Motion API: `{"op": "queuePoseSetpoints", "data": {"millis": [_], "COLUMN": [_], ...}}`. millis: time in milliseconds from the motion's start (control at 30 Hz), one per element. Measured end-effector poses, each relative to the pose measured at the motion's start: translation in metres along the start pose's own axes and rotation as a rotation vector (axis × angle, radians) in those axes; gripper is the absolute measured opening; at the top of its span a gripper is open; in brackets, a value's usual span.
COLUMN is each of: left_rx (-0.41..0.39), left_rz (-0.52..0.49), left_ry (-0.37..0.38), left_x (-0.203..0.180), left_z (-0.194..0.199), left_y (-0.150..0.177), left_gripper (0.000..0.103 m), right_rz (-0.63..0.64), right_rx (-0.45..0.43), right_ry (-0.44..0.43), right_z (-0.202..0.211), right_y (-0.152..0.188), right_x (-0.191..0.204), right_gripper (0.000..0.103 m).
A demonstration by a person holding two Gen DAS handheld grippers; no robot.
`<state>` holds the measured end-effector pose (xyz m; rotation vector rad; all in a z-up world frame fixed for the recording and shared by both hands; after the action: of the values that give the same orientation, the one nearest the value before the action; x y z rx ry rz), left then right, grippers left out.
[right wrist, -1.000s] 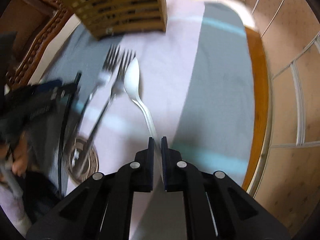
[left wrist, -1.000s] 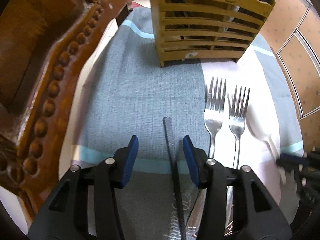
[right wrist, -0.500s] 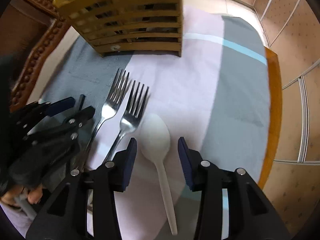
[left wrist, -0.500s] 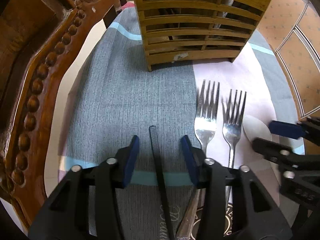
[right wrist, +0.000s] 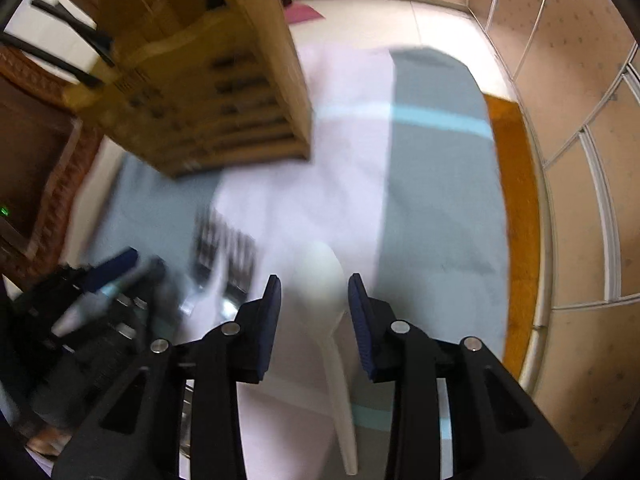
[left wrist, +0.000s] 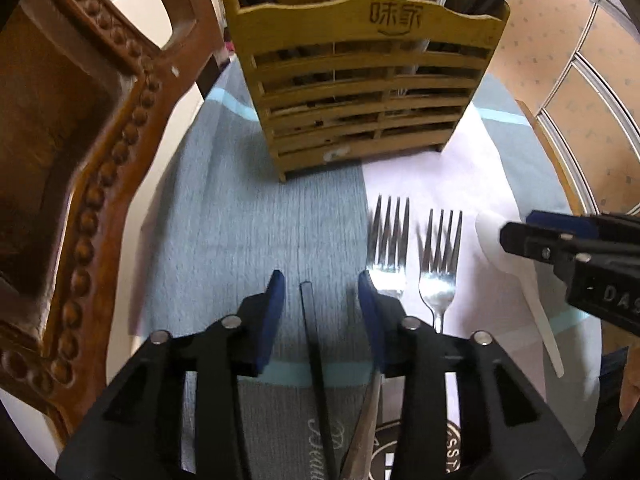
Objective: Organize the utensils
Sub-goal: 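Close the left tool on a steel fork while the right tool grasps a fork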
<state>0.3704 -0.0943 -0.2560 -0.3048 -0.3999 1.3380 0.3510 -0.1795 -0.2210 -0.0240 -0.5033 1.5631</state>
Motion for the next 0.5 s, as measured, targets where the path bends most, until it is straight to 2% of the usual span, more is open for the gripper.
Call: {"op": "queuePoseSetpoints", "data": {"millis": [100, 300, 333, 400, 433, 500], "left_rx": [0.02, 0.039, 0.041, 0.049, 0.048, 0.04], "left_rz": [0.002, 0.008, 0.013, 0.024, 0.026, 0.027], "left_ry": [0.011, 0.002, 0.0, -0.001, -0.001, 0.001], "left_x": [-0.005, -0.002, -0.002, -0.001, 0.0, -0.002], "left_z": [-0.003, -0.009, -0.008, -0.009, -0.008, -0.006], "left_y": [0.001, 0.006, 0.009, 0.009, 0.009, 0.006], "left_gripper": [0.039, 0.041, 0.042, 0.042, 0.042, 0.042], "right_rz": [0.013, 0.015, 0.015, 0.013, 0.01, 0.018], "right_rx": [0.003, 0.046, 0.057, 0.06, 0.057, 0.052], "right_ry": [-0.084, -0.139, -0.147, -0.152, -0.156, -0.148], "right_z": [-0.008, -0.036, -0.043, -0.044, -0.042, -0.035], "right_y": [-0.013, -0.021, -0.026, -0.025, -0.026, -0.023], "right_x": [0.016, 0.025, 0.026, 0.027, 0.027, 0.026], "right_gripper": [0.035, 0.035, 0.023, 0.018, 0.011, 0.007]}}
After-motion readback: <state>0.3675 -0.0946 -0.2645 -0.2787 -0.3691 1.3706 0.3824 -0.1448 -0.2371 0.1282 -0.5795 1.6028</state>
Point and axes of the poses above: each gripper's, at about its wrist camera, not at the fingertips, and z roughly against the way its jaws point, x to its left, y to its underside, the point moved 6 cm from there along -z, roughly the way its jaws point, and after that the axes turned 6 degrees about -y, right-handed, at the moved point
